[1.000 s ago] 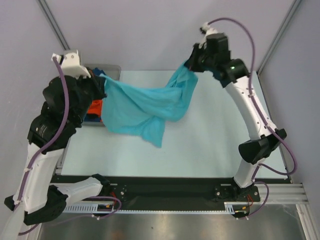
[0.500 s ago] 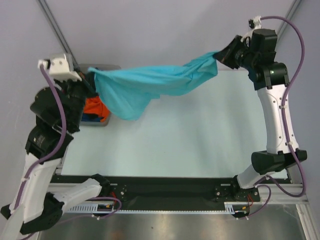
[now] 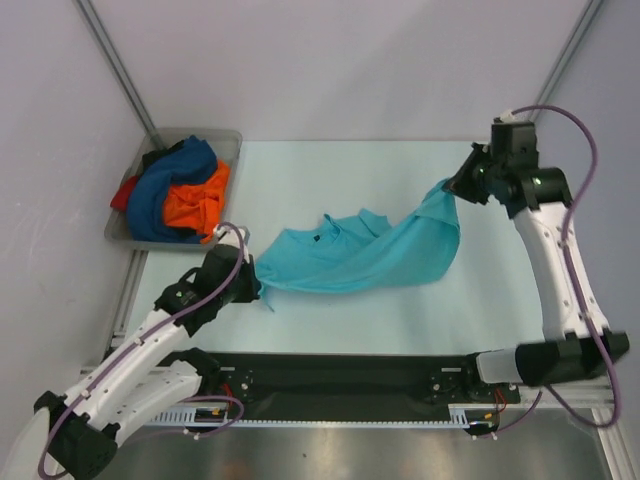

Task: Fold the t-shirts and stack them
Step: Flatten the tshirt out

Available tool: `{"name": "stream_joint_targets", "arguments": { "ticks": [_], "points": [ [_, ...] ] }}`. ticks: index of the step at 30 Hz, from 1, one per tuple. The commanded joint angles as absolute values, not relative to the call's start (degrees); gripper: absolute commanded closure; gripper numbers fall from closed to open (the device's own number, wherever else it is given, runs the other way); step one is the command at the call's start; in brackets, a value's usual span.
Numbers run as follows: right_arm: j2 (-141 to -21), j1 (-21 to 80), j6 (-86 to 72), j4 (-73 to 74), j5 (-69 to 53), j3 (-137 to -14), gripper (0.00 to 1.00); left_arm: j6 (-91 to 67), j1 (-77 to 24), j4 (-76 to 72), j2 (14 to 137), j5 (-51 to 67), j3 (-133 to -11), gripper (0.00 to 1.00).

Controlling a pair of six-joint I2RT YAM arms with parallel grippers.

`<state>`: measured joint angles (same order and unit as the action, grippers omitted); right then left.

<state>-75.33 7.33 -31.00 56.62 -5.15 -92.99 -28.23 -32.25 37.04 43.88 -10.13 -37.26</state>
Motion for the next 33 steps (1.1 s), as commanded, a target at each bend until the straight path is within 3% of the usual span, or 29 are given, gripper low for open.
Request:
{"name": "stream_joint_targets", "arguments": {
  "ticks": [1, 10, 13, 16, 17, 19, 20, 21, 22, 23, 27, 30, 33],
  "points": [
    [-86.4, 6.9, -30.1, 47.4, -3.0, -96.7, 1.0, -29.8, -32.4, 30.6, 48.2, -5.0, -39.1, 1.0],
    [-104.6, 3.9, -29.2, 44.8, -4.4, -104.9, 1.0, -30.9, -32.8, 23.0, 58.6, 7.5, -38.7, 1.0],
    [-108.4, 1.1, -28.6, 42.5, -5.9, -107.1, 0.96, -31.1, -33.1, 21.3, 63.0, 11.3, -37.4, 0.94],
    [-115.2, -1.5, -25.4, 41.6, -11.3, -112.9, 0.81, -29.8, -34.1, 20.7, 65.9, 14.4, -37.8, 0.79],
    [-119.7, -1.9, -24.4, 45.1, -13.2, -115.4, 0.67, -29.0, -34.3, 21.2, 67.0, 14.4, -38.5, 0.54],
    [-122.9, -2.1, -22.6, 51.3, -10.9, -125.1, 0.52, -28.2, -34.2, 24.4, 67.3, 13.2, -41.5, 0.16],
    [-123.3, -1.9, -21.9, 53.3, -9.2, -126.6, 0.44, -27.0, -34.3, 25.5, 66.5, 12.4, -42.6, 0.09],
    [-121.9, -1.8, -21.4, 55.4, -7.5, -125.3, 0.24, -26.5, -34.2, 27.8, 65.8, 11.4, -45.2, 0.05],
    [-120.6, -1.9, -20.9, 55.5, -5.6, -123.2, 0.19, -26.3, -34.2, 28.9, 65.2, 10.4, -46.5, 0.01],
    [-119.0, -2.1, -20.8, 56.0, -4.6, -121.2, 0.12, -25.6, -34.2, 29.9, 64.6, 8.8, -47.6, 0.0],
    [-101.2, -2.2, -22.1, 48.9, -4.7, -100.2, 0.11, -25.1, -33.4, 36.2, 63.7, 2.1, -53.1, 0.0],
    [-89.4, -1.0, -26.4, 43.7, -12.4, -82.4, 0.18, -25.2, -29.3, 36.2, 64.9, 2.1, -53.4, 0.0],
    [-81.7, 1.2, -31.1, 37.3, -18.1, -66.4, 0.26, -26.4, -21.1, 34.5, 67.2, 7.4, -52.6, 0.09]
  ]
}}
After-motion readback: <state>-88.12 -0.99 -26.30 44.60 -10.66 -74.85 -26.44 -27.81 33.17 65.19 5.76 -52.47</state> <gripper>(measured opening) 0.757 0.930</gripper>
